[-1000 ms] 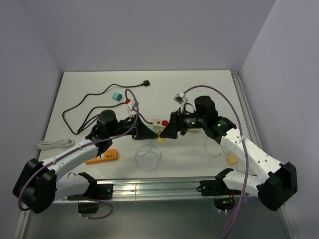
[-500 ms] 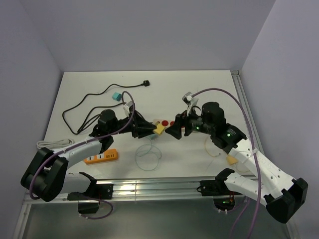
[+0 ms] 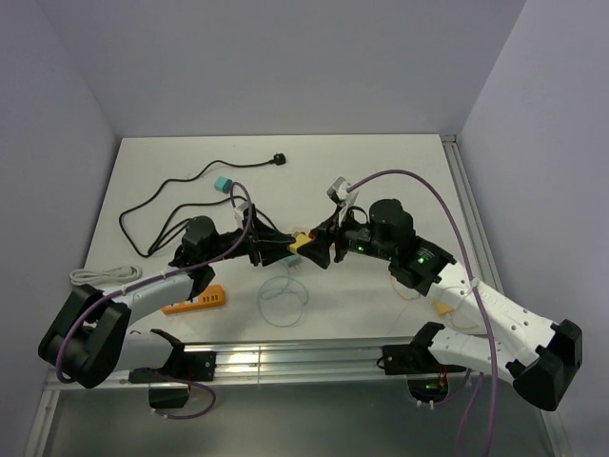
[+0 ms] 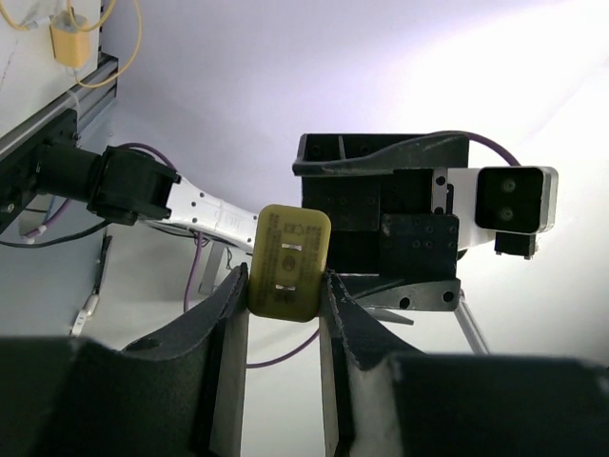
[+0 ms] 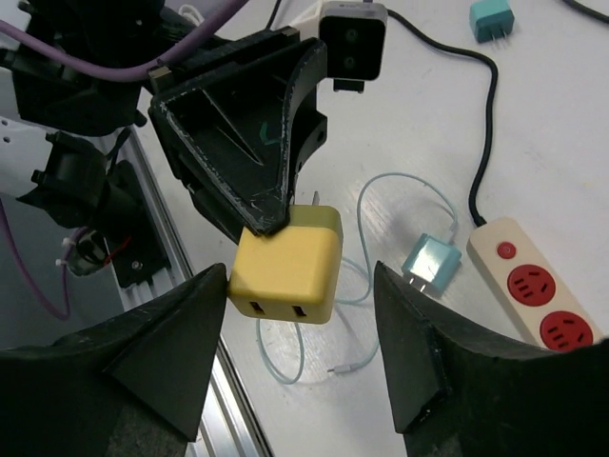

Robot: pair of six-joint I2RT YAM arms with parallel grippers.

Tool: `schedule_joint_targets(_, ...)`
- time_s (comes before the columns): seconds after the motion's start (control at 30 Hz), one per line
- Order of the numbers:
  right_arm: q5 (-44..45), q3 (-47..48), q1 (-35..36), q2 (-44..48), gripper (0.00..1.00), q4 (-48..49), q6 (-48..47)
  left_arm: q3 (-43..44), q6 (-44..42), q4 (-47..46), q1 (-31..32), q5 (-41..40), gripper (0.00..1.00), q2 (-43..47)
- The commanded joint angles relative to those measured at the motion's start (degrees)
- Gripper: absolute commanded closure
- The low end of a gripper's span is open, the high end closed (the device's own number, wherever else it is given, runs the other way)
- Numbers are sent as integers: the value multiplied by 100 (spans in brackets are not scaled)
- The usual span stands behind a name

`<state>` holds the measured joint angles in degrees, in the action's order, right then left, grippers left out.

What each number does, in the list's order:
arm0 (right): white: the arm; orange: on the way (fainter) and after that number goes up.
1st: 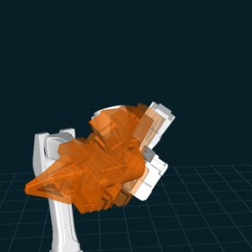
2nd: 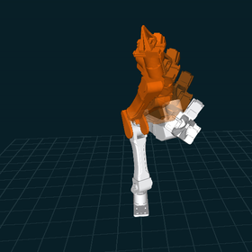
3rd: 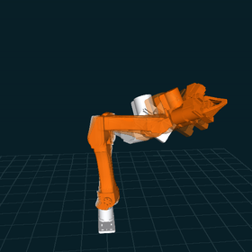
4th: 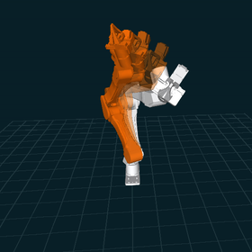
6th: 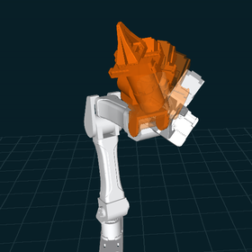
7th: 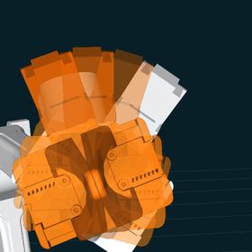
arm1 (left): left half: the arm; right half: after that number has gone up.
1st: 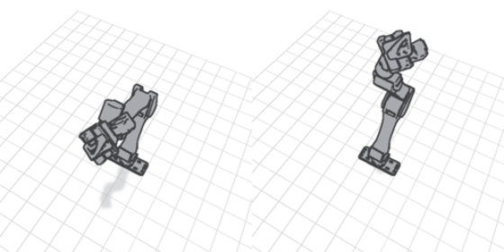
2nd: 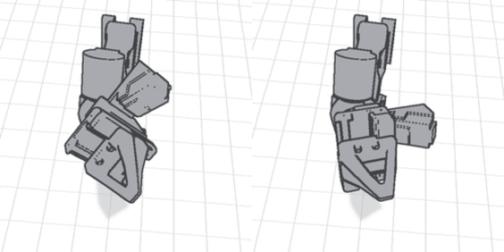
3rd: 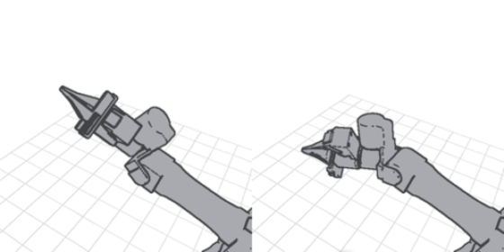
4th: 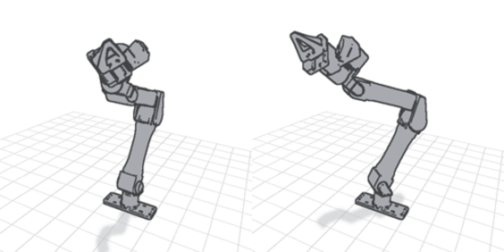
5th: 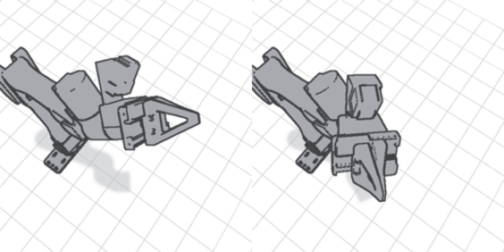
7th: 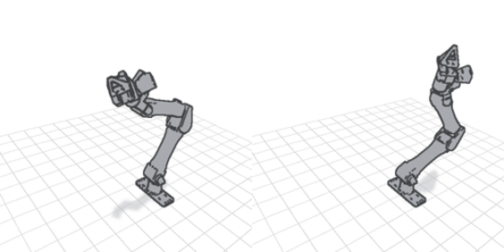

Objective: Insert the plug

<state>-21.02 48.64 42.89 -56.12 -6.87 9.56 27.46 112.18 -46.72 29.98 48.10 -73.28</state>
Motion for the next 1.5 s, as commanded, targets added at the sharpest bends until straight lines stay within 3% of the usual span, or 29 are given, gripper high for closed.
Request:
schedule_joint_targets(0.0, 19, 119, 44, -13, 32, 476, 19, -180, 594, -715, 17, -116, 100, 191)
schedule_joint_targets(0.2, -43, 119, 123, -110, 40, 590, 151, -355, 805, -961, 17, -283, 100, 244)
schedule_joint_targets(0.4, 36, 32, 245, -136, 39, 669, 160, -549, 1148, -1454, 26, -397, 100, 208)
schedule_joint_targets(0.73, 176, -241, 412, -145, 32, 977, 2, -514, 1227, -1393, 34, -441, 100, 349)
schedule_joint_targets(1.03, 326, -303, 483, -259, 35, 1118, -7, -514, 1219, -1384, 61, -459, 100, 358)
schedule_joint_targets(1.13, 335, -294, 501, -312, 43, 1179, 28, -505, 1210, -1358, 78, -477, 100, 340)
schedule_joint_targets(1.23, 414, -241, 509, -365, 81, 1162, 116, -488, 1166, -1305, 96, -459, 100, 305)
schedule_joint_targets(1.27, 475, -241, 509, -365, 100, 1153, 151, -470, 1114, -1279, 96, -450, 100, 279)
schedule_joint_targets(1.37, 624, -224, 518, -321, 100, 1048, 230, -452, 973, -1077, 87, -398, 96, 200)
schedule_joint_targets(1.47, 905, -250, 518, -198, 100, 881, 362, -417, 614, -901, 87, -450, 58, 130)
